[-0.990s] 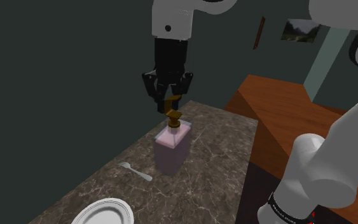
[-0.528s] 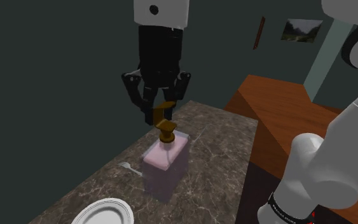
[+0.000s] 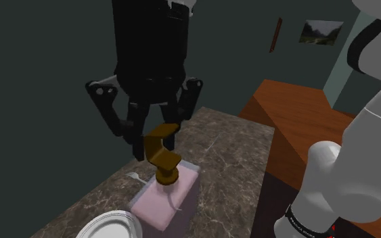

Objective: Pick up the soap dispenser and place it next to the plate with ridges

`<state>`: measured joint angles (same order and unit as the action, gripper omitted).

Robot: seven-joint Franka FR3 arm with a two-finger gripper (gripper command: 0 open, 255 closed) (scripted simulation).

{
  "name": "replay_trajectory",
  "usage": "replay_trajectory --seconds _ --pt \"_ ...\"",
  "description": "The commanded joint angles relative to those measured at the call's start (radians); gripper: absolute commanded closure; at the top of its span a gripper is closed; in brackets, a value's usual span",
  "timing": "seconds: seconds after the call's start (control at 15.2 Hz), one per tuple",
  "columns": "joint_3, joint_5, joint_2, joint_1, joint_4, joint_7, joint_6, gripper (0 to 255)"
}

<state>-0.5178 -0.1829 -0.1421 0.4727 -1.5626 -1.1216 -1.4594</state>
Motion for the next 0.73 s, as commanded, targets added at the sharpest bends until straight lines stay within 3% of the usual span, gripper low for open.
replay_trajectory --seconds 0.0,0.26,0.46,0.66 --pt "-0.041 0.020 0.046 0.022 0.068 -0.069 0.018 255" --pt "-0.122 0.087 0.162 0.085 0.215 -0.208 0.053 255" --pt "-0.178 0.170 0.278 0.162 0.359 -0.320 0.096 255" --pt "-0.175 0.161 0.265 0.161 0.318 -0.319 0.065 255"
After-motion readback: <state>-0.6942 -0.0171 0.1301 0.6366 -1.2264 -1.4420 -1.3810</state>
